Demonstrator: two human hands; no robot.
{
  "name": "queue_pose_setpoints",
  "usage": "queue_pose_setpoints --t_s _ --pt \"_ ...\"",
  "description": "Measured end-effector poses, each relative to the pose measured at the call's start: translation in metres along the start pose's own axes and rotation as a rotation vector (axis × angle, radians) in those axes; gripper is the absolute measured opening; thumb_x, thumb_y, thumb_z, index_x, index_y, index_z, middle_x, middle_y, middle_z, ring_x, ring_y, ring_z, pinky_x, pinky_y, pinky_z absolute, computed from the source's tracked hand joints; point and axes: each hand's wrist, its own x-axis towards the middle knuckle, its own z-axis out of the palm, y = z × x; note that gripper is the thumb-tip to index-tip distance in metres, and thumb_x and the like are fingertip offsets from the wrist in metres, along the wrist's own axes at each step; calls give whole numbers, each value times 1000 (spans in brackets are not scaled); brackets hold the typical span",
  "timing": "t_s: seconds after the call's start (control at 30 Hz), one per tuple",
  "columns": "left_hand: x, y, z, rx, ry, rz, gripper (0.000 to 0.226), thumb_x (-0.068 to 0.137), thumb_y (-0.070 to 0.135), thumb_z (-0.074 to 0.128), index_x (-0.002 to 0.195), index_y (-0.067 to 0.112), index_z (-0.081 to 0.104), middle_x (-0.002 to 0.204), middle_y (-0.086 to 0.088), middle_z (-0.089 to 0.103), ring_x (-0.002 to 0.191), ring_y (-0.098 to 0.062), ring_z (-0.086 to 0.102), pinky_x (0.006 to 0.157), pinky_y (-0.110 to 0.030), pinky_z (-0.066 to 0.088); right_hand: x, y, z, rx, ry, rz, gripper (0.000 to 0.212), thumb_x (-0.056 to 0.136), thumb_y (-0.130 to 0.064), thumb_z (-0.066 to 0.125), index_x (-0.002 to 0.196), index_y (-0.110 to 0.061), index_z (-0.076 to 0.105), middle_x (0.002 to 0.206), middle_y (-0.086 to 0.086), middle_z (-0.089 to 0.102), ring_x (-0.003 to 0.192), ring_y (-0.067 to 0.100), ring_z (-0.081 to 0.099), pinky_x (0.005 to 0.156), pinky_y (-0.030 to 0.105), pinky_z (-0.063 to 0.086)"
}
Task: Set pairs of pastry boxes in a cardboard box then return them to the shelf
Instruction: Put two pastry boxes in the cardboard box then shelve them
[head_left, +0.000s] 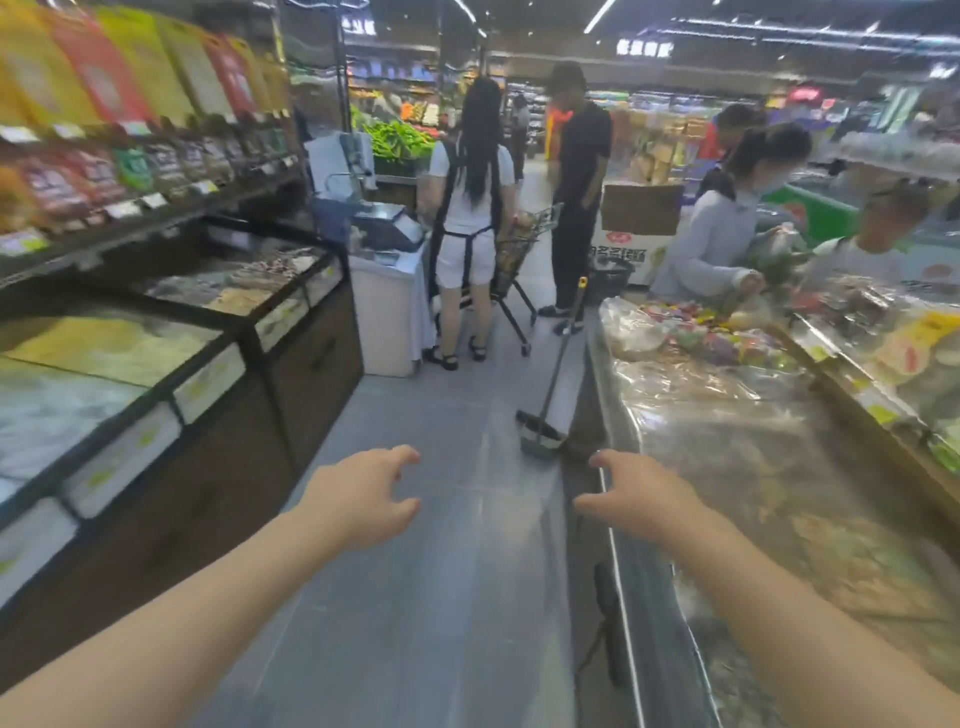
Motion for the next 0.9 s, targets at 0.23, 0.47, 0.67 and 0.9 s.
queue_pose_setpoints --t_s 0.23,0.47,0.67,0.9 --pt "-76 -177 -10 -82 36 -299 58 90 53 57 146 45 42 136 17 59 126 -12 58 97 -33 50 30 -184 51 -78 -88 -264 74 88 -59 60 153 -35 36 153 -3 47 129 21 56 98 39 51" --pt "-169 -331 5 -204 101 -563 55 90 56 57 142 44 46 136 19 59 126 -11 58 99 -36 52 27 -365 118 -152 -175 -521 74 92 -55 58 156 -36 26 151 0 45 131 23 51 94 38 51" --pt "-233 -411 44 -321 97 -805 56 89 56 57 143 44 47 136 18 60 126 -13 59 98 -38 52 18 -484 189 -229 -318 -710 75 92 -49 61 157 -33 28 152 -1 46 137 20 47 103 36 46" --pt "-280 -458 102 -493 91 -1132 57 93 51 57 147 37 44 137 13 61 124 -15 60 97 -36 51 23 -599 275 -386 -471 -941 75 90 -50 60 156 -35 29 148 1 47 135 25 47 103 41 46"
